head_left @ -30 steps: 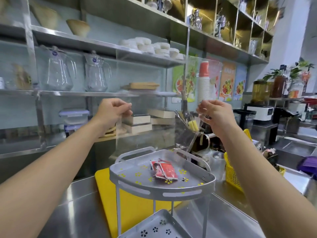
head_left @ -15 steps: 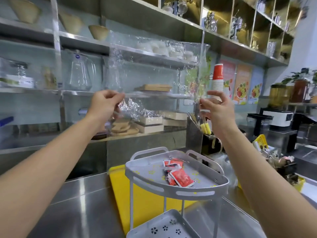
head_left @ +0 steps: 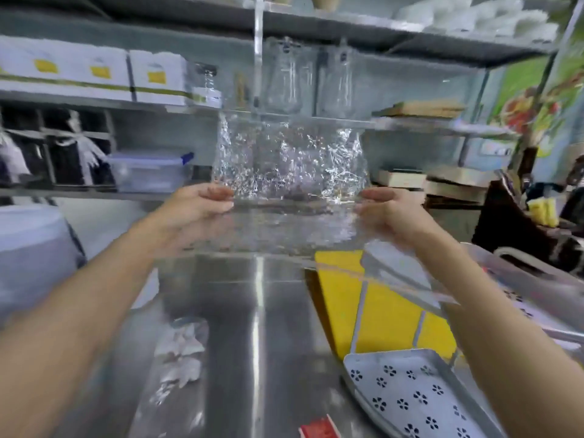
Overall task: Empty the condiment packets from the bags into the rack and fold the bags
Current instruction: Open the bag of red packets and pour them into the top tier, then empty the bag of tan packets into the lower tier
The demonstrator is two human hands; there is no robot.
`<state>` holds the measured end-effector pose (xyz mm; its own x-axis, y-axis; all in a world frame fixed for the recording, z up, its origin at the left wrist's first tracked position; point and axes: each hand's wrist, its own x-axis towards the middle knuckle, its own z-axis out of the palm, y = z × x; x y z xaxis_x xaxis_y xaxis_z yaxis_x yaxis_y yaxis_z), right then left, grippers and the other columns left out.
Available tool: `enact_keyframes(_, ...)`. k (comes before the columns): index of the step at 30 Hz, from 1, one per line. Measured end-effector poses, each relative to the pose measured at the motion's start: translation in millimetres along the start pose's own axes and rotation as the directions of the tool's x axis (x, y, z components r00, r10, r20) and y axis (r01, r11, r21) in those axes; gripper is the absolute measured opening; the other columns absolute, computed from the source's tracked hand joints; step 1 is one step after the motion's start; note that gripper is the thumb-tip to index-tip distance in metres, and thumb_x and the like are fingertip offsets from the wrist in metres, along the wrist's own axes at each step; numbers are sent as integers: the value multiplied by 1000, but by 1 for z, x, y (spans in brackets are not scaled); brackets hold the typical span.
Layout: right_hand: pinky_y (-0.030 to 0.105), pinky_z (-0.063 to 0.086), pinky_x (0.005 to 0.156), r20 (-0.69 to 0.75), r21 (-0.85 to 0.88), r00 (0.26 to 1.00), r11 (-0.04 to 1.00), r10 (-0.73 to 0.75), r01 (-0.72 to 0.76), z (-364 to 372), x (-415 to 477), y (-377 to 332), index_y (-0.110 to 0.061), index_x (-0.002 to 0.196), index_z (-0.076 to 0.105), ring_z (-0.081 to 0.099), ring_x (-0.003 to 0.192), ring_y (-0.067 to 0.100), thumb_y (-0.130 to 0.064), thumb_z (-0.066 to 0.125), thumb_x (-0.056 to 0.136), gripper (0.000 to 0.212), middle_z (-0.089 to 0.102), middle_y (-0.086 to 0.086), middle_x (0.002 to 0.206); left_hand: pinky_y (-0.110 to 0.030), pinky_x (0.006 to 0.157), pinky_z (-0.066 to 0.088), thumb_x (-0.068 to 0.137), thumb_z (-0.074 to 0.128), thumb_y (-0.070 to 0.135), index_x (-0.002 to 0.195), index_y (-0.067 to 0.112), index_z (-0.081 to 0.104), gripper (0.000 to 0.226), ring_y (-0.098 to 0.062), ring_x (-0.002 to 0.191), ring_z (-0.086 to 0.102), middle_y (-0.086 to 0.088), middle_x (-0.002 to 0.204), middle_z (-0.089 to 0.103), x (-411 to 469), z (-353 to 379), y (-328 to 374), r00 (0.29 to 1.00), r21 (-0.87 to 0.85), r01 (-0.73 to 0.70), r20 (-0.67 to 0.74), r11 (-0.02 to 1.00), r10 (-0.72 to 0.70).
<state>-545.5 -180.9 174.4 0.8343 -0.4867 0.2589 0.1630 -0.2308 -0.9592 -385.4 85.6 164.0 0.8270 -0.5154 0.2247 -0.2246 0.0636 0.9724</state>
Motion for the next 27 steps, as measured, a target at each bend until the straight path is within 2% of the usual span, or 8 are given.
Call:
enact_keyframes(4,13,44,41,171,-146,977,984,125,-100,55,-3,58,-19,111,57,60,61,2,3,68,76,43,63,-6,84,-14,68,53,77,59,-10,127,11,49,56,-8,98,61,-1,129,51,-32,-51,-60,973,123,189,115,974,-203)
enact_keyframes(10,9,37,38,267,-395,915,900,303,-183,98,-29,164,-5,113,56,51,42,-3,7,68,74,43,65,-14,66,-20,68,51,66,70,-17,142,16,30,91,-18,85,58,9,93,60,-75,-74,-156,890,212,409,125,888,-439)
enact_keyframes(12,15,39,41,225,-488,880,830,418,-269,102,-42,197,-2,130,44,53,48,9,8,68,74,62,72,4,89,-23,65,51,68,65,-22,143,15,27,92,-17,78,55,-3,93,53,-87,-68,-190,868,226,453,111,863,-484)
enact_keyframes(15,24,44,56,181,-623,829,714,529,-319,105,-60,239,0,139,33,51,61,16,13,62,76,71,52,19,124,-37,74,51,68,63,-23,143,17,26,92,-22,80,55,-6,95,52,-102,-53,-234,825,273,507,121,818,-552)
enact_keyframes(18,17,48,57,160,-697,803,641,575,-320,107,-77,266,7,136,35,55,80,23,10,60,81,61,50,13,113,-39,78,51,67,67,-17,144,17,25,94,-24,85,55,-13,120,52,-115,-40,-266,791,365,519,136,773,-596)
enact_keyframes(21,31,40,100,144,-757,780,576,608,-309,111,-90,283,-2,139,35,45,124,34,-4,63,82,63,45,19,135,-35,94,47,65,74,-10,145,16,22,99,-29,115,51,-7,150,26,-123,-33,-287,783,480,489,125,728,-609)
enact_keyframes(24,36,35,105,152,-830,778,507,610,-235,115,-95,292,-4,134,42,41,128,34,-11,65,81,58,42,21,139,-36,113,29,67,78,4,146,18,18,99,-25,138,26,1,157,8,-125,-31,-295,773,620,433,118,654,-623)
enact_keyframes(27,37,35,104,173,-907,736,396,655,-140,116,-86,290,-5,130,46,41,126,33,-18,67,80,56,42,19,138,-30,114,23,71,78,20,143,16,26,89,-19,137,26,0,154,18,-120,-35,-292,756,732,355,142,582,-639)
